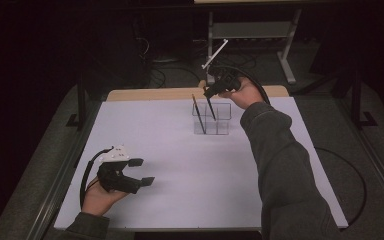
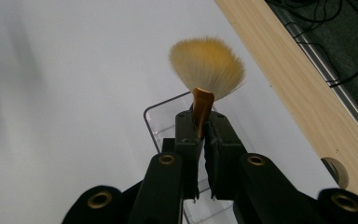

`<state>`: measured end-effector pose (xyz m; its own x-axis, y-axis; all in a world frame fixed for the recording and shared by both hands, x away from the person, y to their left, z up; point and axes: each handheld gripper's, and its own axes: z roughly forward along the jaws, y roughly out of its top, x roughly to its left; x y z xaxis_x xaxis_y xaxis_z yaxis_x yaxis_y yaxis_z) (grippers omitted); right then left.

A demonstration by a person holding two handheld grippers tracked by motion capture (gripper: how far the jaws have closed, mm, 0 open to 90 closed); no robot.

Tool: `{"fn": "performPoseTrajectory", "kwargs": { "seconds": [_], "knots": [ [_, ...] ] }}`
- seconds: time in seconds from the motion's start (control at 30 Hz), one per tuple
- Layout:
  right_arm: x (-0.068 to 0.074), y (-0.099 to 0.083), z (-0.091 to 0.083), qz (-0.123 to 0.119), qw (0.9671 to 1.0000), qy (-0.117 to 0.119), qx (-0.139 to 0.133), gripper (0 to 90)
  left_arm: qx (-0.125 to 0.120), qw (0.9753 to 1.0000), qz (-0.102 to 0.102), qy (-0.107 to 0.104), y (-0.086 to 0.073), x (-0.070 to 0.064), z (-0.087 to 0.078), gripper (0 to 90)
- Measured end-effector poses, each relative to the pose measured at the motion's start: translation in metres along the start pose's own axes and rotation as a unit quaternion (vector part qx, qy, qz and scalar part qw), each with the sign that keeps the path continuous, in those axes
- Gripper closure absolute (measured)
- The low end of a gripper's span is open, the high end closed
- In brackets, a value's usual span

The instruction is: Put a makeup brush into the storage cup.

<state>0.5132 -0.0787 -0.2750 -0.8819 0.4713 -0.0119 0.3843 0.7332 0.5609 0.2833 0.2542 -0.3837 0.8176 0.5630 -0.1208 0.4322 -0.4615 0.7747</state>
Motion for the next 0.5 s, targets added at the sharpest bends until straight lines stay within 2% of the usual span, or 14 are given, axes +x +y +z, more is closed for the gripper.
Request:
{"fn": "performPoseTrajectory", "kwargs": {
  "seconds": [0.5],
  "knots": [
    [-0.003,-0.011,0.006,0.016,0.9999,0.001,-0.001,83.1,0.005,1.0000,0.002,0.001,0.000,0.000,0.000,20.4]
  ]
}}
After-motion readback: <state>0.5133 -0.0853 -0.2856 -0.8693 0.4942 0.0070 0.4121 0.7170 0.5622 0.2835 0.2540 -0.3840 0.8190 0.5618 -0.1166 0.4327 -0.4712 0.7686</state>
